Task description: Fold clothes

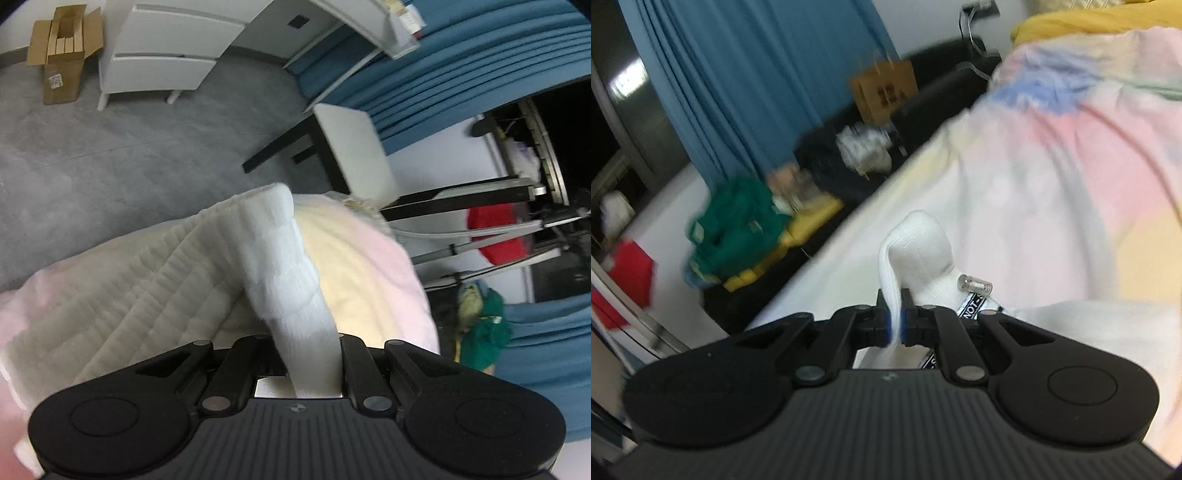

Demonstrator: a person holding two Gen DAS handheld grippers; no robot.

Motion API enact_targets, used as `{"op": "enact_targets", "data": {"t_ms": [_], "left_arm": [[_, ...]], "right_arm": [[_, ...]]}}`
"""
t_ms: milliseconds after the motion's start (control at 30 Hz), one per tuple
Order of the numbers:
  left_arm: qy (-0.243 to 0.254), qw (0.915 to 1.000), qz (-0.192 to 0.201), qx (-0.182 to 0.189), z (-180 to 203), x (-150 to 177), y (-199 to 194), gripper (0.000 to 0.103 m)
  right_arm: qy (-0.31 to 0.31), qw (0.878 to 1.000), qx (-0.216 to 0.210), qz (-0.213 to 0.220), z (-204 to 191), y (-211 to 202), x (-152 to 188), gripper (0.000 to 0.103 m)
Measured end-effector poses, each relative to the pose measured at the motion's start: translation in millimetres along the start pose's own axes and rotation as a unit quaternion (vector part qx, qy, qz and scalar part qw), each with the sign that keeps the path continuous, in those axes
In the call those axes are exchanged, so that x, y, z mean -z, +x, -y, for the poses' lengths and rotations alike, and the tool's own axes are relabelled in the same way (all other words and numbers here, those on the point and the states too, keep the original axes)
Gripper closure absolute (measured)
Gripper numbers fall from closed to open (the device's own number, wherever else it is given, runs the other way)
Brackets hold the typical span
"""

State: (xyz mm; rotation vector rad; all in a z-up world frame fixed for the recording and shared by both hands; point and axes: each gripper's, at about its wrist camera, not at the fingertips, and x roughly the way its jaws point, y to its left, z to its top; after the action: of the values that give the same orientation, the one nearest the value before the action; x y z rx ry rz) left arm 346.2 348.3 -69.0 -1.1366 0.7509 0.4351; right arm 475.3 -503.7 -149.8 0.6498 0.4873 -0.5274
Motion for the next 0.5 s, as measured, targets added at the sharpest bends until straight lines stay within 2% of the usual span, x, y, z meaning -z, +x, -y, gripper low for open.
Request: {"op": "enact_targets", "data": {"t_ms": [67, 133, 200, 267, 300, 333, 367, 400, 500], "left_arm": [[0.014, 0.9998, -0.003, -0.013, 3, 0, 10, 0.09], [0.021, 0.9997, -0.008, -0.01, -1, 1, 5, 0.089], [0.028, 0.9995, -0.012, -0.003, -4, 1, 1, 0.079], [0.045, 0.9989, -0.01, 0.013, -8, 3, -12, 0.052], [0.054, 0.9984, -0.003, 0.019, -9, 5, -19, 0.048], [0.067, 0.9975, 0.003, 0.024, -9, 10, -31, 0.043], [0.08, 0.9964, 0.008, 0.029, -9, 15, -42, 0.041], [0.092, 0.9951, 0.013, 0.033, -9, 21, -54, 0.041], [0.103, 0.9939, 0.002, 0.038, -16, 49, -88, 0.039]], "right_arm": [[-0.002, 1.0, -0.002, -0.014, 0, 13, 4, 0.093], [-0.006, 1.0, -0.02, -0.022, 1, 17, 3, 0.088], [-0.001, 0.999, -0.04, -0.032, 8, 11, -1, 0.076], [0.002, 0.998, -0.057, -0.033, 17, -6, -4, 0.066], [0.0, 0.998, -0.063, -0.028, 21, -19, -5, 0.054], [-0.002, 0.997, -0.069, -0.023, 25, -31, -7, 0.048], [0.0, 0.997, -0.073, -0.02, 29, -44, -8, 0.034], [0.0, 0.997, -0.078, -0.016, 34, -58, -8, 0.028], [-0.003, 0.996, -0.089, -0.006, 47, -99, -2, 0.024]]}}
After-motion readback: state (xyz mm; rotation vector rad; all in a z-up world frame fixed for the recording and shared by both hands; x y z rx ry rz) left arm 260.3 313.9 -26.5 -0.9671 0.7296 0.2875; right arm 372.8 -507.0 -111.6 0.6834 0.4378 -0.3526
